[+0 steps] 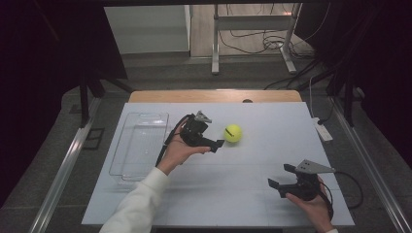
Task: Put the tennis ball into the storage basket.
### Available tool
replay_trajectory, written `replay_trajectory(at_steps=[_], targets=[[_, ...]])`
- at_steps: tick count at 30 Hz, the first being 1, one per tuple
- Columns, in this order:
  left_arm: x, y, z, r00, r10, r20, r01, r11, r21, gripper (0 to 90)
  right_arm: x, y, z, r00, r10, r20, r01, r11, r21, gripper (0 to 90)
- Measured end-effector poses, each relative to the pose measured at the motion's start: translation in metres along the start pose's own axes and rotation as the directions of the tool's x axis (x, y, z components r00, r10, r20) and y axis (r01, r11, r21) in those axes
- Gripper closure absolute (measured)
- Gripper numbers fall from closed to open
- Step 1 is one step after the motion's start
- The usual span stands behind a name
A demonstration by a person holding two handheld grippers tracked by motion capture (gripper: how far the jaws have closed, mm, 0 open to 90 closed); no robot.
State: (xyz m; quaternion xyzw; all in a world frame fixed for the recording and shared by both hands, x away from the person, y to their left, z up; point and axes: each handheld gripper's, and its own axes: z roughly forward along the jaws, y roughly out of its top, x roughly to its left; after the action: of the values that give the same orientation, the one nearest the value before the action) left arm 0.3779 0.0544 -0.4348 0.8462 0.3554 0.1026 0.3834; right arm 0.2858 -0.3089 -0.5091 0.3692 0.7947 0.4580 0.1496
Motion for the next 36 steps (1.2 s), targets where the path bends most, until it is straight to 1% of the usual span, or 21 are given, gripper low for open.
replay_trajectory(at_steps=[7,16,20,26,28,36], targets=[[0.002,0.005,0.005,1.0000,-0.003,-0.002,0.003,1.0000,0.007,8.5,0.000,0.000,0.000,1.0000,0.000,-0.003,0.000,1.000,-0.002,9.9],[0.005,0.007,0.011,1.0000,-0.008,-0.003,0.008,0.9997,0.023,8.5,0.000,0.000,0.000,1.0000,0.000,-0.002,0.000,1.000,-0.001,9.9],[0.008,0.009,0.013,0.9997,-0.022,0.006,0.022,0.9996,0.020,8.5,0.000,0.000,0.000,1.0000,0.001,-0.002,-0.001,1.000,-0.001,9.9],[0.010,0.014,0.017,0.9998,-0.021,0.005,0.021,0.9994,0.028,8.5,0.000,0.000,0.000,1.0000,0.000,-0.002,0.000,1.000,-0.002,9.9],[0.011,0.016,0.019,0.9995,-0.030,0.008,0.030,0.9992,0.025,8.5,0.000,0.000,0.000,1.0000,0.001,-0.003,-0.001,1.000,-0.002,9.9],[0.013,0.020,0.027,0.9994,-0.034,0.012,0.033,0.9987,0.040,8.4,0.000,0.000,0.001,1.0000,0.000,-0.005,0.000,1.000,-0.001,9.9]])
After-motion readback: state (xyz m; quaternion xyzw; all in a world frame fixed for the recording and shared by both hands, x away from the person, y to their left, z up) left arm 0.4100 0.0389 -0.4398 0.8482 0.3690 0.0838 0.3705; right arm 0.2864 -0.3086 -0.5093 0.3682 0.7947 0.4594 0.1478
